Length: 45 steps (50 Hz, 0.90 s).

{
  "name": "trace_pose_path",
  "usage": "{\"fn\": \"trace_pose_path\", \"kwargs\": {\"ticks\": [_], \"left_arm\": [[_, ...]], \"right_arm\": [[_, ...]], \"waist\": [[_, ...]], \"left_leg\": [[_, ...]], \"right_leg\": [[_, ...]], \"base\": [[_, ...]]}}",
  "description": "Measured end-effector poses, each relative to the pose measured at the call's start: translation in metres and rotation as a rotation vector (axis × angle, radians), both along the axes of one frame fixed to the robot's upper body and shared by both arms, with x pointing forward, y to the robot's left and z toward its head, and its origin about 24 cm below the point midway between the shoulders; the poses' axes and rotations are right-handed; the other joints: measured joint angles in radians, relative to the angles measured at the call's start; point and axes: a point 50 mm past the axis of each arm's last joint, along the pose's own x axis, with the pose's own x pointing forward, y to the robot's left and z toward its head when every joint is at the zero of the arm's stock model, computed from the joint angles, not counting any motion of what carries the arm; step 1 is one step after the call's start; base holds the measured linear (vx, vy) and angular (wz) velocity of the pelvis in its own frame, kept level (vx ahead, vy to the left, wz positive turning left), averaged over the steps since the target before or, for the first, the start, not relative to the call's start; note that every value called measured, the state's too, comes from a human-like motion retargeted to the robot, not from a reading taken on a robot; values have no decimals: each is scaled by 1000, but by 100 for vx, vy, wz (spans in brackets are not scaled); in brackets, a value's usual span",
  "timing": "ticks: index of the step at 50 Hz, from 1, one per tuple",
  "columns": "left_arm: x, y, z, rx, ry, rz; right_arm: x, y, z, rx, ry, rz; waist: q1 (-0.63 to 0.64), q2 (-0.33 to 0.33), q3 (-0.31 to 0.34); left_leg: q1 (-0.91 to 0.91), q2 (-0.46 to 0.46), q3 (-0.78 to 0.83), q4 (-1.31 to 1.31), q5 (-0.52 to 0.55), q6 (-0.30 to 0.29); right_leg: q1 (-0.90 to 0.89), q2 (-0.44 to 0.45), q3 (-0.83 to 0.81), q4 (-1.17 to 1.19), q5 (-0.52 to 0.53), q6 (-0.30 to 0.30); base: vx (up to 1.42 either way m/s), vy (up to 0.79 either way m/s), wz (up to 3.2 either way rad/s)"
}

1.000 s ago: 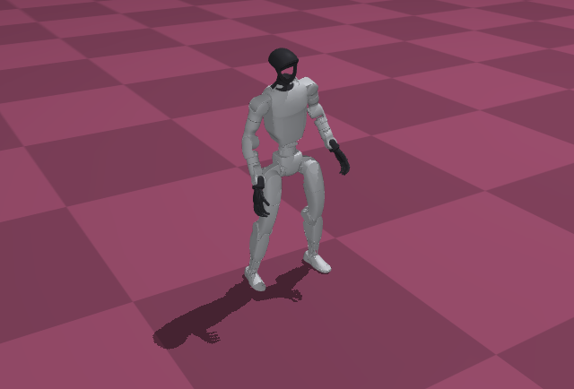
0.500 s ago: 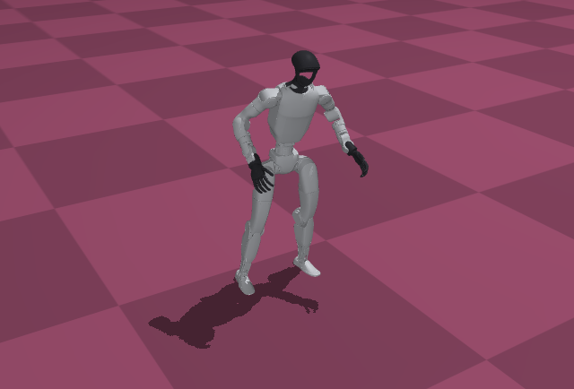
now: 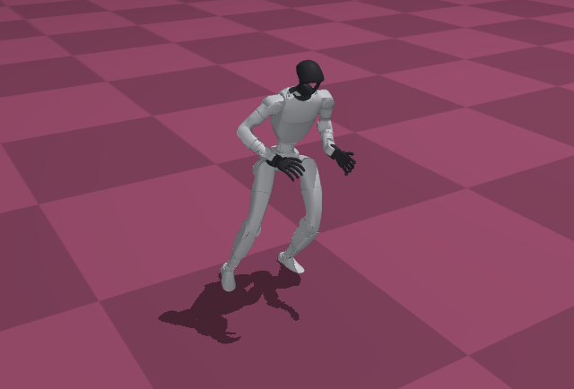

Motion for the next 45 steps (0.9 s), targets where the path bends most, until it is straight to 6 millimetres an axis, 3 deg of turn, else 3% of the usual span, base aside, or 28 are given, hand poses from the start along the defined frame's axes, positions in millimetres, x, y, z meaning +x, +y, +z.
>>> {"fn": "trace_pose_path", "kwargs": {"ticks": [3,5,7,10,15,18,20,22,23,25,28,30,32,35,37,38,40,42,45], "left_arm": [[-33,19,-6,85,-10,-126],[-55,33,-16,153,45,-192],[-73,48,-25,217,118,-228],[-91,74,-34,322,224,-208],[-108,109,-72,523,486,-119],[-107,119,-95,605,621,-133],[-104,121,-107,622,688,-153],[-86,118,-112,591,705,-154],[-73,115,-113,573,702,-149],[-43,97,-114,524,682,-135],[9,26,-96,401,518,-190],[32,-25,-61,353,316,-310],[38,-47,-11,403,64,-437],[12,-30,46,472,-216,-478],[-15,-5,49,433,-239,-415],[-27,7,44,420,-214,-375],[-48,33,32,441,-129,-290],[-64,60,19,532,-20,-206],[-84,93,2,700,137,-125]], "right_arm": [[-27,38,29,25,34,309],[-41,50,38,103,35,411],[-48,52,40,171,34,437],[-46,51,37,191,66,430],[-37,37,10,180,198,329],[-39,26,-11,207,342,285],[-44,20,-20,246,458,295],[-46,11,-25,305,562,302],[-46,5,-29,361,607,293],[-45,-10,-51,524,698,201],[-29,-38,-109,668,704,-187],[-15,-41,-125,659,632,-366],[-1,-29,-105,720,542,-303],[-7,0,-50,782,475,46],[-27,16,-21,718,447,249],[-37,22,-10,697,432,323],[-54,29,3,712,422,431],[-61,33,1,776,441,466],[-61,33,-13,792,476,426]], "waist": [[54,41,-145],[91,98,-247],[115,141,-309],[134,127,-336],[109,1,-330],[64,-81,-317],[52,-138,-316],[35,-158,-284],[35,-149,-249],[48,-102,-155],[54,-29,-40],[28,-7,-20],[1,20,-45],[-3,69,-122],[38,103,-201],[64,117,-247],[97,156,-319],[107,177,-354],[115,132,-354]], "left_leg": [[250,-134,49,-555,431,-142],[365,-163,-20,-857,772,-303],[408,-159,-152,-971,908,-426],[426,-155,-216,-976,799,-429],[472,-66,-54,-906,723,-389],[476,19,-43,-818,624,-371],[450,27,9,-741,532,-313],[401,91,16,-626,420,-272],[375,141,-12,-551,362,-252],[311,194,-168,-368,238,-194],[192,107,-390,-71,5,-163],[114,32,-414,52,-73,-164],[75,-23,-403,71,-70,-175],[167,-70,-325,-120,32,-166],[292,-91,-251,-377,225,-199],[348,-100,-233,-516,356,-237],[442,-98,-253,-783,661,-349],[482,-83,-305,-919,850,-457],[494,-79,-291,-938,827,-472]], "right_leg": [[203,-54,-92,-469,473,69],[268,9,-109,-596,579,131],[291,96,-53,-588,535,160],[297,171,27,-539,487,170],[326,215,177,-556,407,170],[349,244,247,-573,437,170],[320,144,182,-489,298,170],[289,89,140,-317,-17,109],[273,73,117,-216,-165,64],[219,61,123,24,-360,-18],[110,-5,131,315,-414,43],[112,-78,114,317,-405,86],[159,-128,87,198,-333,65],[261,-187,20,-76,-26,10],[303,-183,-56,-256,238,29],[304,-149,-67,-311,314,61],[313,-19,-39,-390,337,105],[304,94,-44,-390,311,132],[291,154,-117,-382,346,155]], "base": [[33,85,-14],[22,82,13],[11,80,40],[2,72,34],[2,57,56],[8,50,93],[-5,99,48],[-10,91,59],[-13,79,50],[-16,83,40],[-13,94,77],[0,96,120],[16,102,86],[38,109,-29],[45,107,-125],[38,100,-122],[28,95,-88],[17,95,-51],[9,86,-44]]}}
